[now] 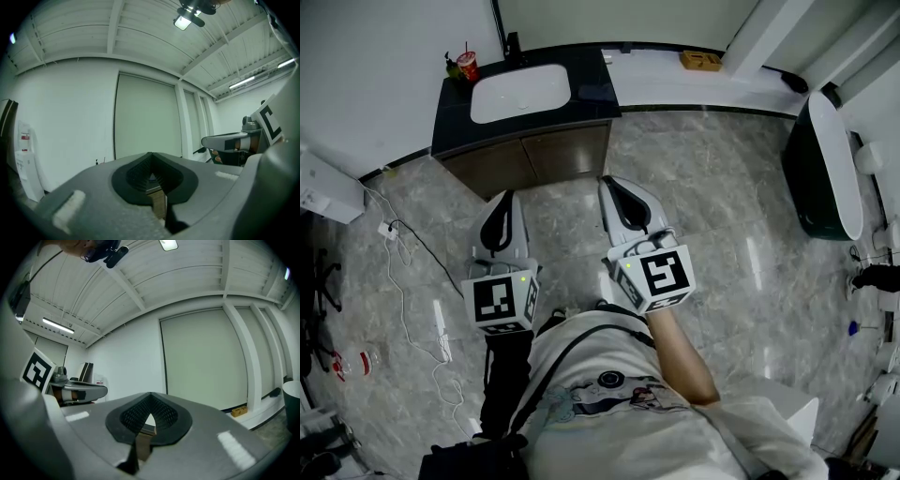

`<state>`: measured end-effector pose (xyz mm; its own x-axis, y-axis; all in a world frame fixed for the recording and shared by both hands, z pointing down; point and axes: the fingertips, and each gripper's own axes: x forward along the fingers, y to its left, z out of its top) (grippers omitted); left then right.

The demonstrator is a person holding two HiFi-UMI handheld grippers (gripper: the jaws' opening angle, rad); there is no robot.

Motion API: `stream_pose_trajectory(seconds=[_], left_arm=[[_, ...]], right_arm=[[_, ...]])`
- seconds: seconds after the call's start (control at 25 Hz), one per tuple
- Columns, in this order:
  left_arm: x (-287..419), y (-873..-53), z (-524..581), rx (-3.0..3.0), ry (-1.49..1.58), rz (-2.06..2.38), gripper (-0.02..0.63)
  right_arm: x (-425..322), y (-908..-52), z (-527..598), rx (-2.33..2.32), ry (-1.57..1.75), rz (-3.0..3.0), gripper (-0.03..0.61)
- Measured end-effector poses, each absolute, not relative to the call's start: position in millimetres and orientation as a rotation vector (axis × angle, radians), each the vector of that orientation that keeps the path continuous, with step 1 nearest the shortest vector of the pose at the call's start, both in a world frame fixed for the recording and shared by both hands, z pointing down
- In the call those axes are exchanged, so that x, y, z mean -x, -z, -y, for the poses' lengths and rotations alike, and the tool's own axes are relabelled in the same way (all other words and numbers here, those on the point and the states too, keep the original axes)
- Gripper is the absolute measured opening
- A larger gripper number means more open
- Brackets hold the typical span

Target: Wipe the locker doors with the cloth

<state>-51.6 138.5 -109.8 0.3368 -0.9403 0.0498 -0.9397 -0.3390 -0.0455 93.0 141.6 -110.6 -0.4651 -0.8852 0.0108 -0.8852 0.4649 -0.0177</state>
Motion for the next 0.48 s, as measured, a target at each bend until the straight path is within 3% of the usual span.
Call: stream_pose_trajectory(seconds=[0.48], left_arm=[[36,106,-139,2.560,0.115,-1.812,-0.003]], right_arm=[[-106,109,-145,-1.592,0.001,2.713,0.003]])
